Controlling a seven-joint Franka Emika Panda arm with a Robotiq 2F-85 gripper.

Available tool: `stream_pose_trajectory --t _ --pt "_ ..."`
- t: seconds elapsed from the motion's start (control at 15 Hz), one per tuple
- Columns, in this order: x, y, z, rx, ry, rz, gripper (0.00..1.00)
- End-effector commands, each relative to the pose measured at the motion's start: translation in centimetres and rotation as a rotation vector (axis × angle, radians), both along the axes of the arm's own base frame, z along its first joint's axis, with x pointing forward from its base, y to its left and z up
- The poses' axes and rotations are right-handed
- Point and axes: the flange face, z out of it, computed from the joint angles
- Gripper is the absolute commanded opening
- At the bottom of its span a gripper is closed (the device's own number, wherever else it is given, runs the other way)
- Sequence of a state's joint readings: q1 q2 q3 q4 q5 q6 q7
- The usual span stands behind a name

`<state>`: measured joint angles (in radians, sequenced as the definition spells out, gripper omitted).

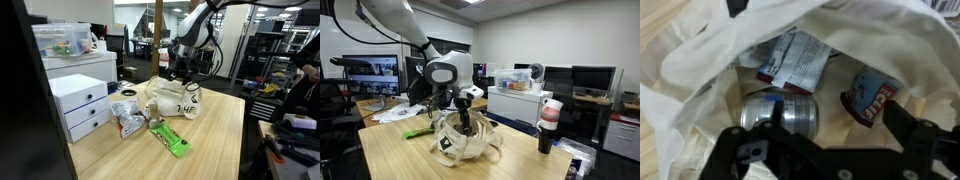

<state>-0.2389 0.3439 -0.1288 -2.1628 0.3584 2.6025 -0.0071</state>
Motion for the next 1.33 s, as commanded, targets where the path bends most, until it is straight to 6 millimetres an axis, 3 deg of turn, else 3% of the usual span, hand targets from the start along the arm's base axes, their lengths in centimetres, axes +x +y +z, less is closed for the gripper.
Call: stream_pose_trajectory --t 0.0,0.47,0.73,1.27 --pt "1.1 1.0 -1.3 -0.006 -0.019 -0.021 1.0" --pt "3.8 0.8 -2.7 -0.021 -0.078 -0.079 1.0" --pt "5.2 1.7 -2.6 0.006 -0.097 -0.106 1.0" --pt "5.8 4.0 -4.1 0.039 -0.034 -0.107 1.0"
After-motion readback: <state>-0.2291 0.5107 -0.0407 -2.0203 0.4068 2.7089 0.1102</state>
